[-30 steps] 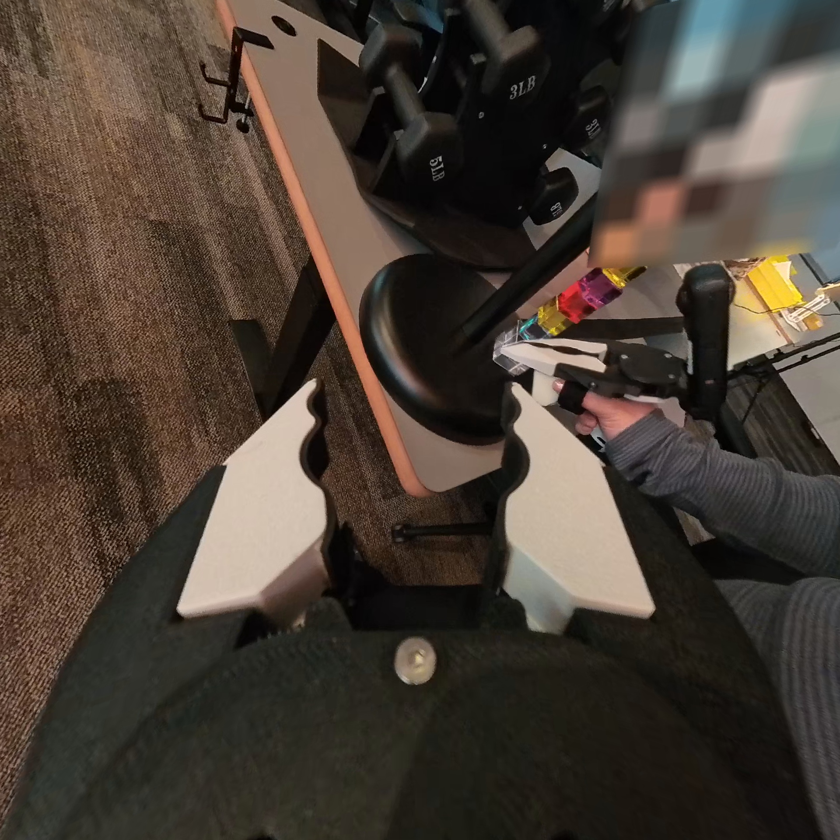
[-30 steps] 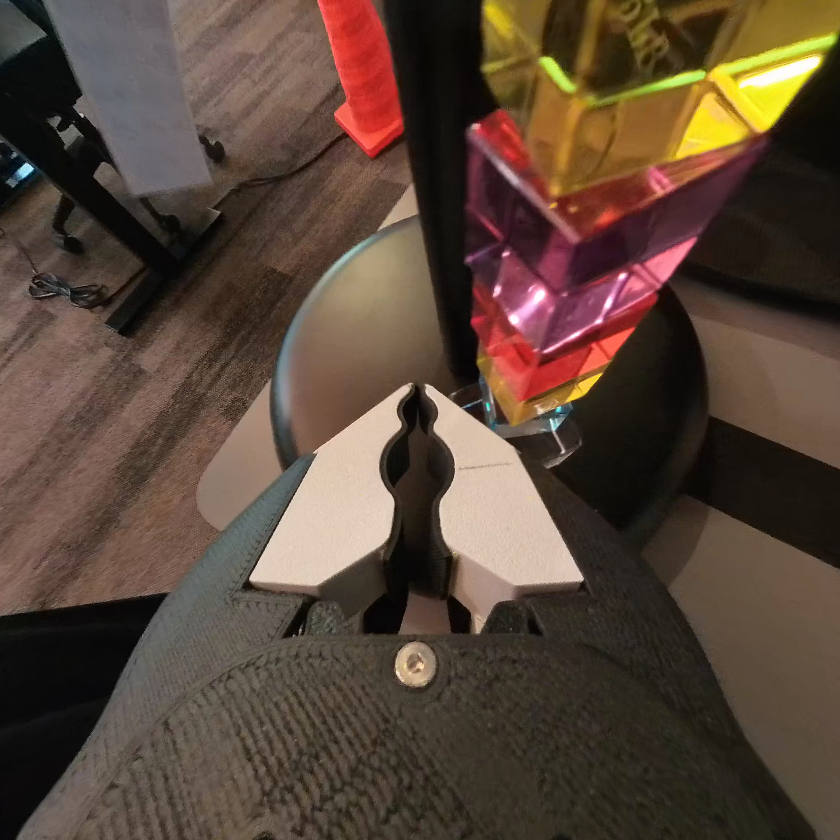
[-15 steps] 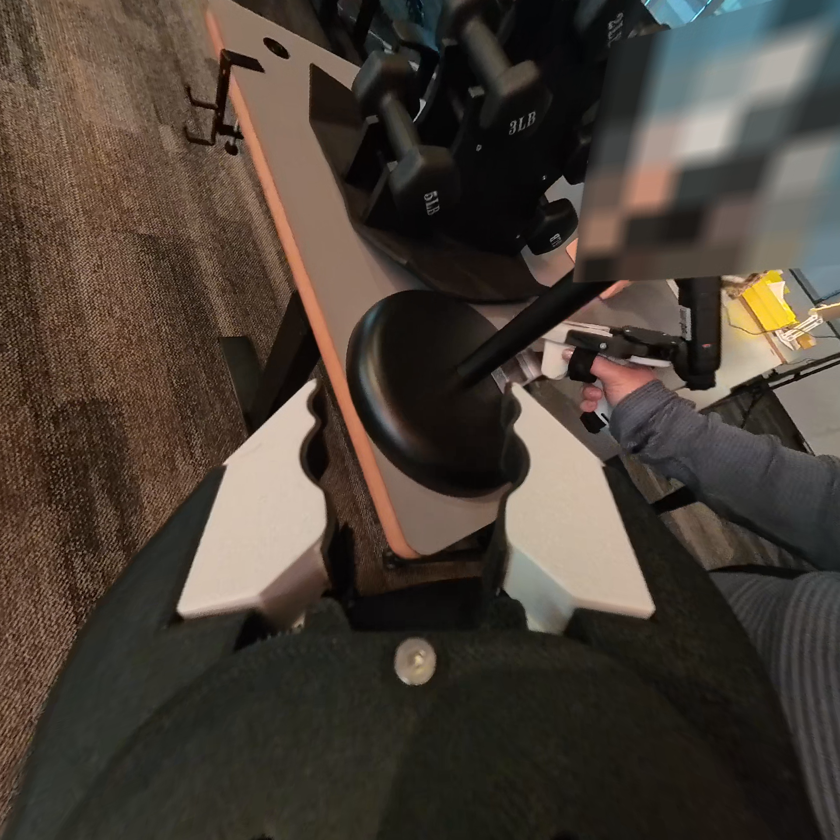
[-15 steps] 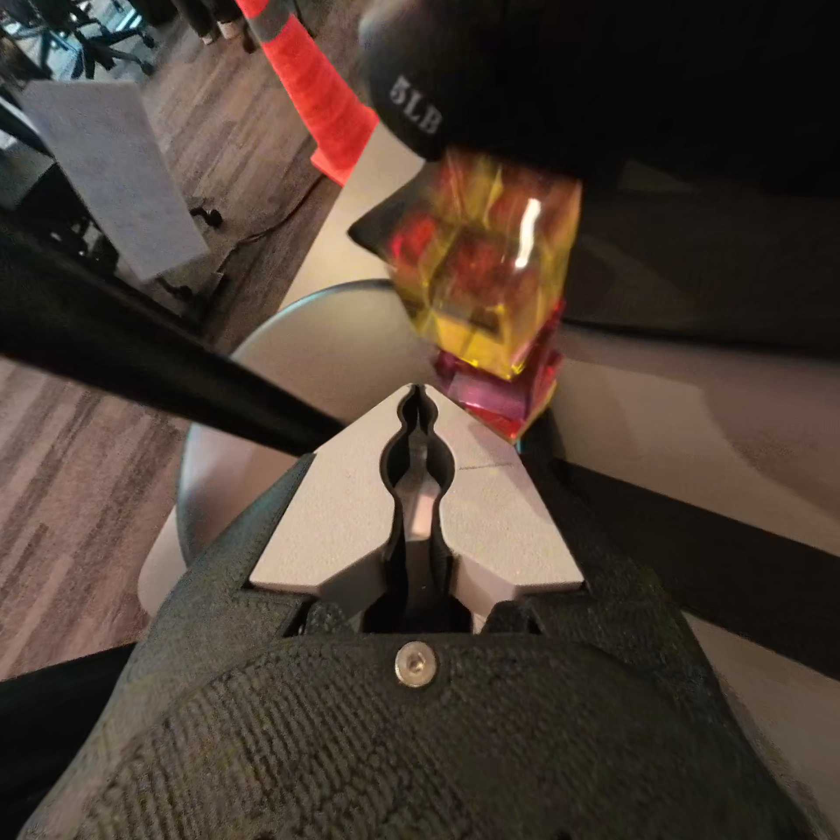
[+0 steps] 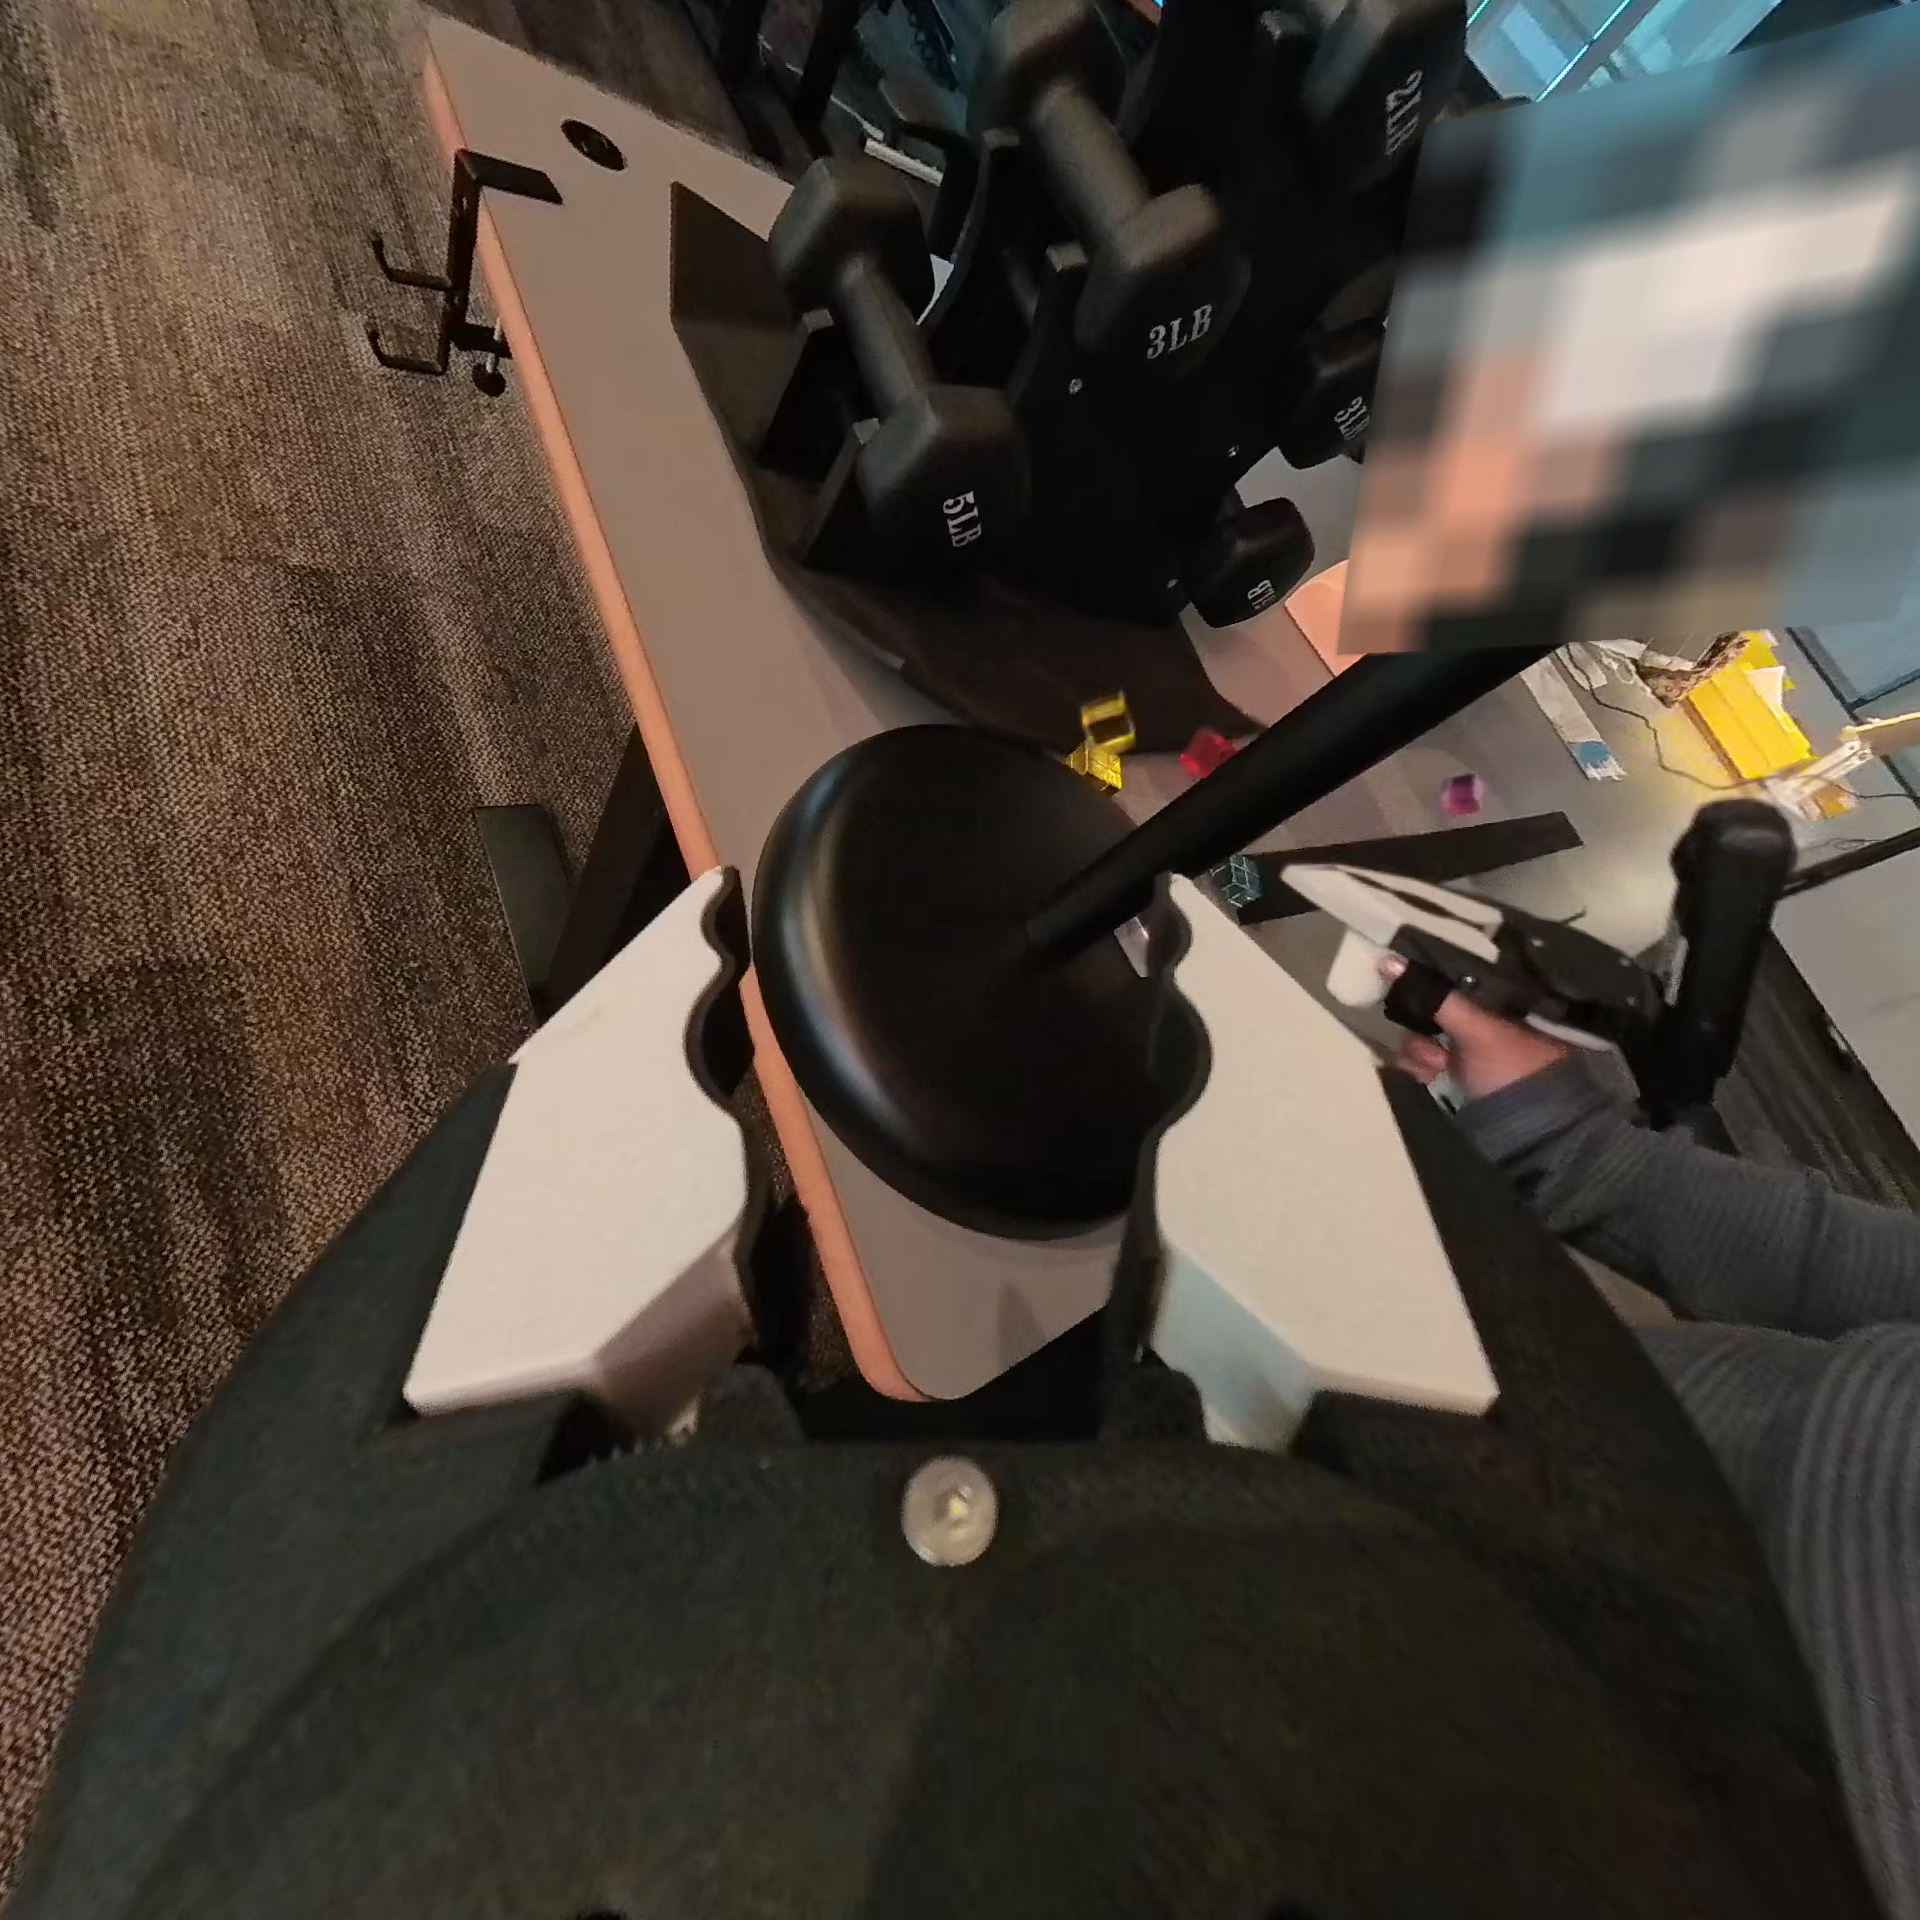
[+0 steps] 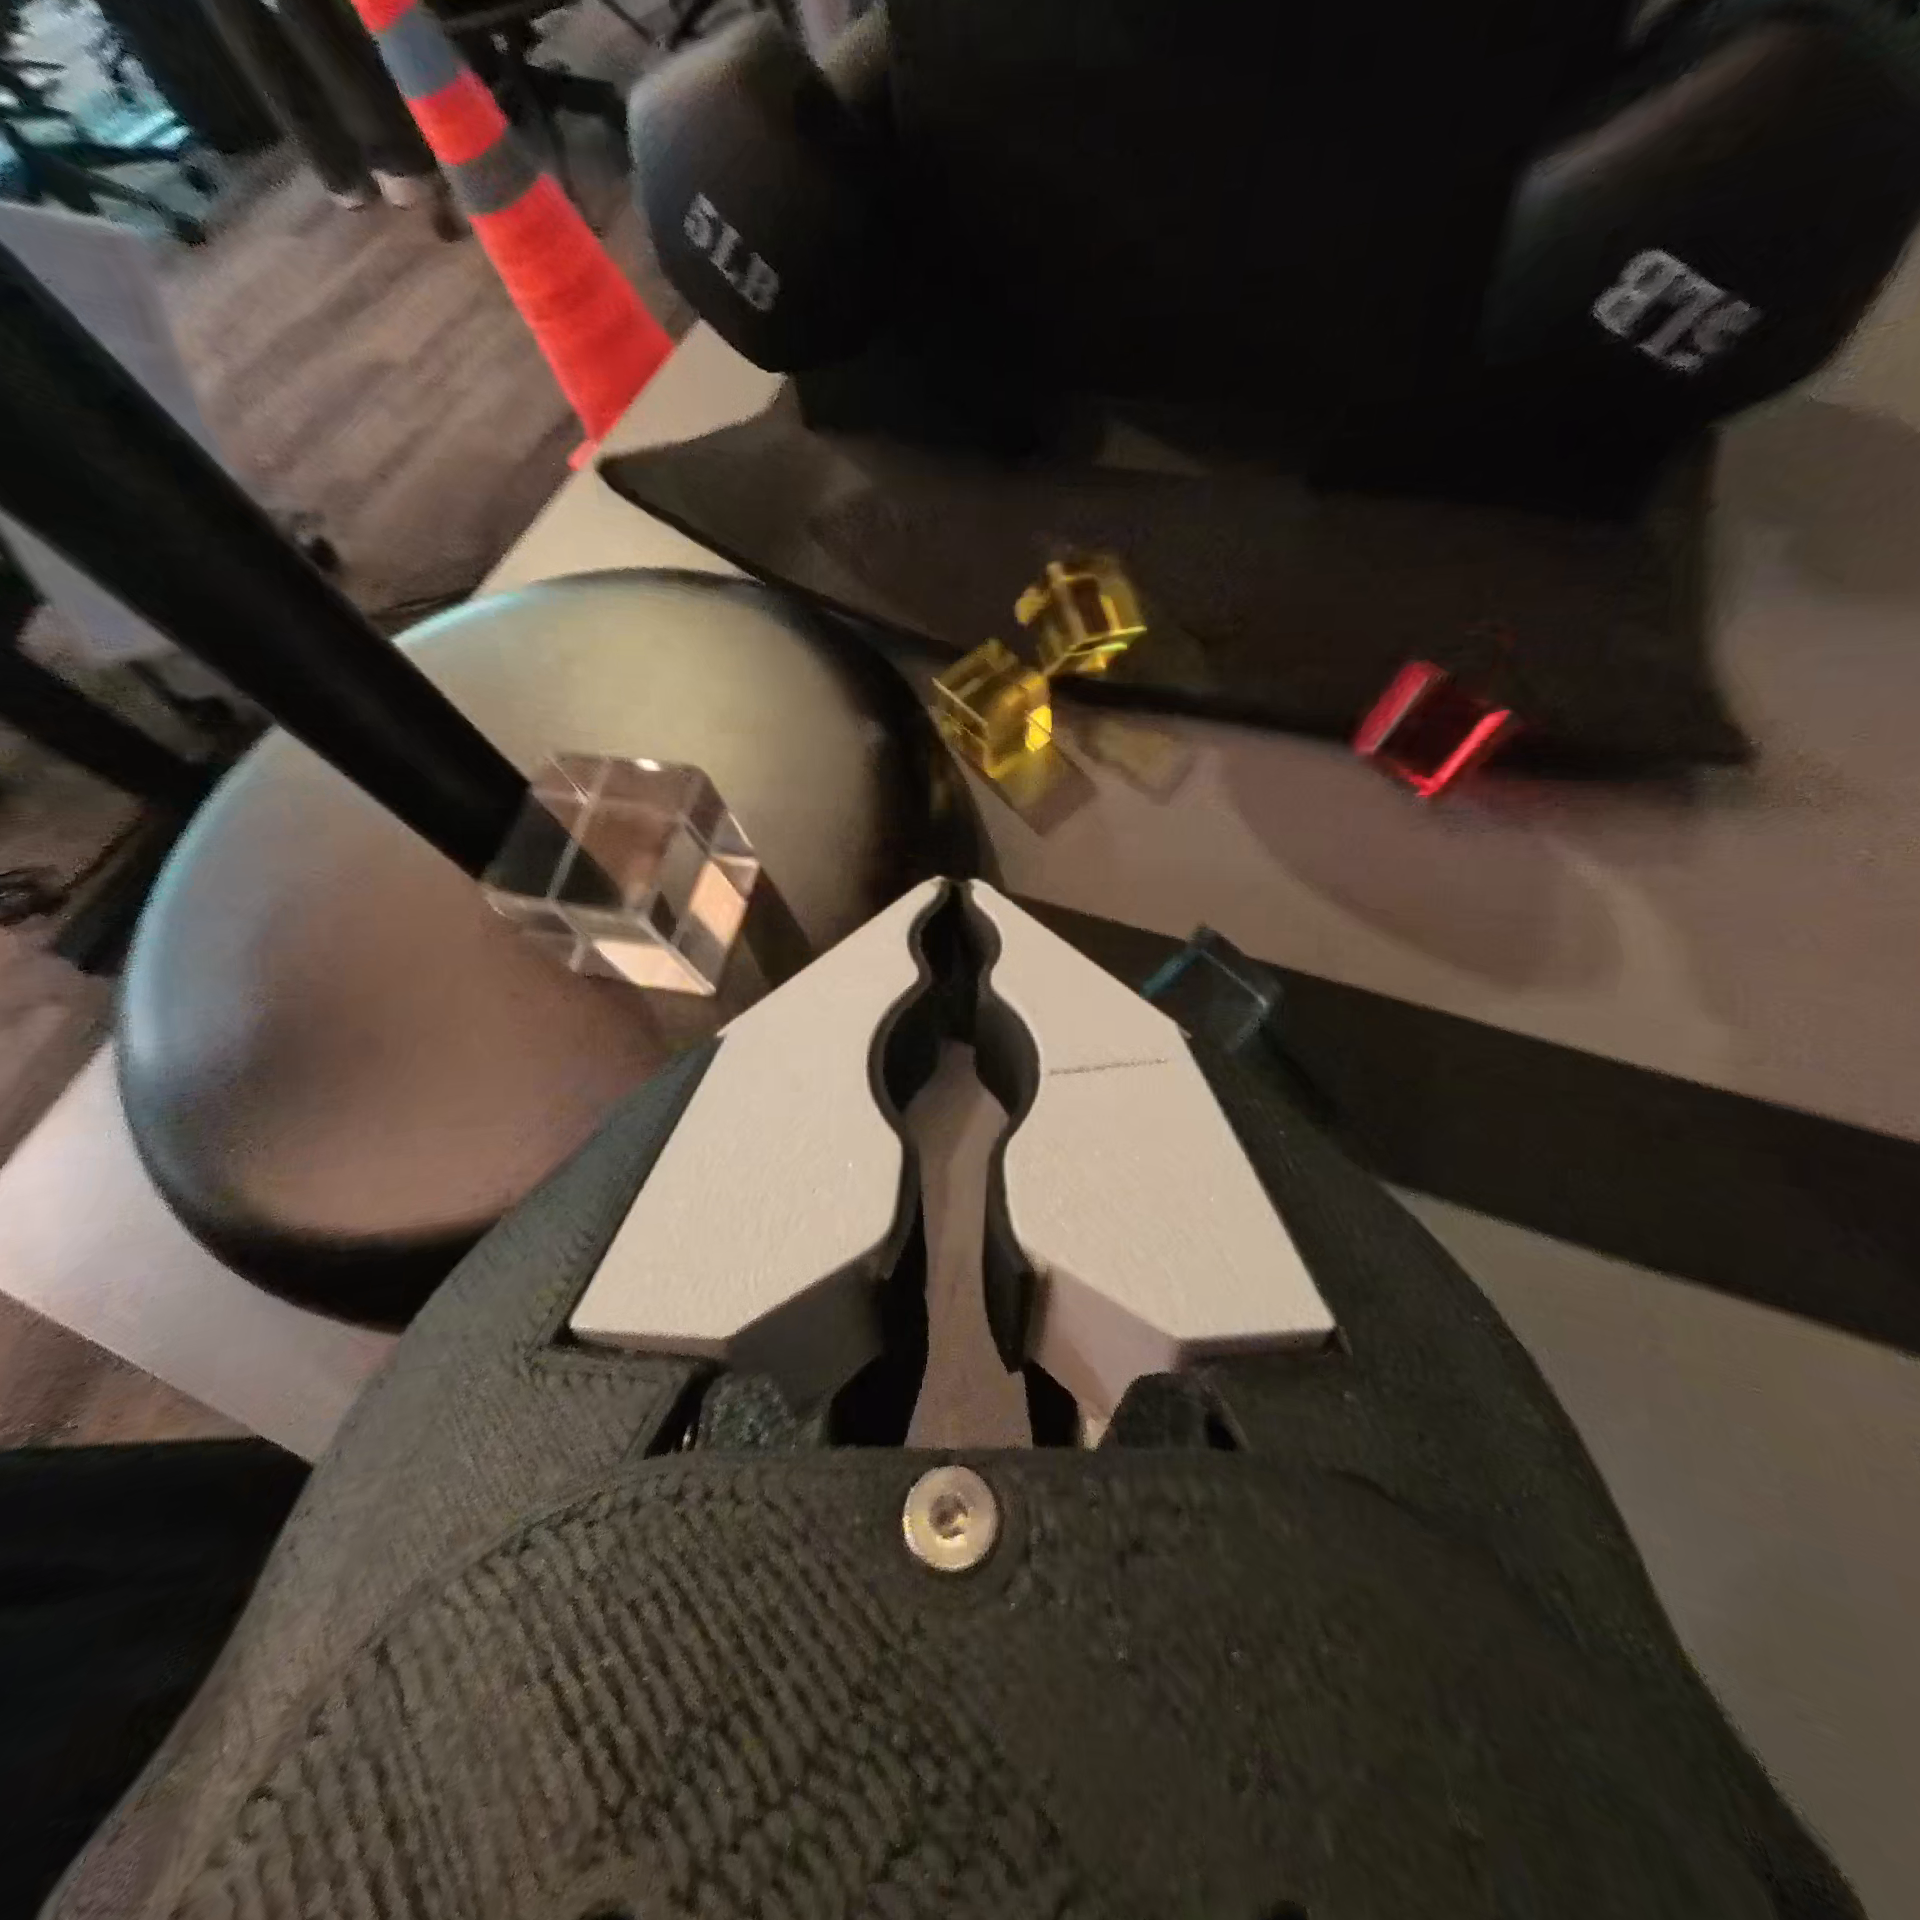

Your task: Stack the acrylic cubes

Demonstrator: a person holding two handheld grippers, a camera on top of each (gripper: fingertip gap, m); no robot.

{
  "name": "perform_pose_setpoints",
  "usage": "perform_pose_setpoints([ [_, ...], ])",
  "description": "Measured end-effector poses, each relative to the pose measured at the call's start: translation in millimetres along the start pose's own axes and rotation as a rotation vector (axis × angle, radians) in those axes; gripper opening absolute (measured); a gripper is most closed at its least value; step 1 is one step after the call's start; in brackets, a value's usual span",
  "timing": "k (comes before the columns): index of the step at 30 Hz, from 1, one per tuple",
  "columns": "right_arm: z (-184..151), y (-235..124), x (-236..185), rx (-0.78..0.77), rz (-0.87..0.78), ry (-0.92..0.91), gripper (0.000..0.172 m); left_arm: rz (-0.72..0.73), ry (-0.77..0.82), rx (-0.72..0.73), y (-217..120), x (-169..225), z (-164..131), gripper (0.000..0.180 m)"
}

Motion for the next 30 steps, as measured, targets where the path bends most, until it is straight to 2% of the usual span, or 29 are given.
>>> perform_pose_setpoints([
  [4,-16.4,-8.6,12.7,0.002,-0.042,0.002,0.000,0.006,0.015,-0.002,1.8,-0.6,1.0,0.077],
  [11,-18.2,-28.5,17.7,0.054,-0.039,0.017,0.002,-0.012,0.051,0.000,8.0,3.2,8.3,0.077],
  [15,-24.1,-29.6,8.1,0.024,0.017,0.033,0.017,-0.027,0.066,-0.004,8.2,9.5,8.6,0.077],
  [19,-13.4,-30.7,-20.6,0.035,0.114,-0.008,0.029,-0.029,0.067,-0.005,2.0,13.3,6.0,0.076],
  [24,-7.5,-20.5,-75.2,-0.046,0.284,-0.103,0.066,-0.023,0.065,0.002,-8.7,15.0,3.1,0.077],
  [28,-1.7,2.0,-82.7,-0.102,0.148,-0.119,0.080,-0.012,0.057,0.014,-18.5,15.7,0.2,0.077],
  [30,-3.8,11.4,-81.5,-0.130,0.079,-0.154,0.075,-0.004,0.050,0.022,-23.4,15.6,-2.1,0.077],
])
Point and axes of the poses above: each gripper's, where its closed fingertips meet, y out along the fingers, z out of its top, x = y × z across the jaws, the point moved 2 cm from there along -y, back along the fingers, and after that the axes turned 13 degrees about -z, right-handed, at the moved point
